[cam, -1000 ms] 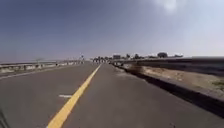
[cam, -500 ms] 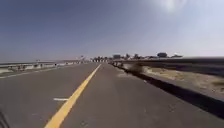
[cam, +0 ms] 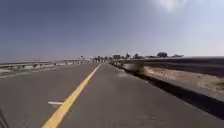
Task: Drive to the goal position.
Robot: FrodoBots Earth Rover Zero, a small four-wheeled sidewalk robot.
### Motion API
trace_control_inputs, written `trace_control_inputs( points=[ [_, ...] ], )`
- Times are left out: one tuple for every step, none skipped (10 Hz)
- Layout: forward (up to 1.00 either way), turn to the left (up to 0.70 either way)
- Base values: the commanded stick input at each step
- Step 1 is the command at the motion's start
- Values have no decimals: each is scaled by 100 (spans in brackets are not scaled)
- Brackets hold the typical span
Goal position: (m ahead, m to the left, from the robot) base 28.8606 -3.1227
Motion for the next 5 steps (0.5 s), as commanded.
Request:
trace_control_inputs(
  points=[
    [30, 60],
    [30, 0],
    [30, 0],
    [30, 0],
    [30, 0]
  ],
)
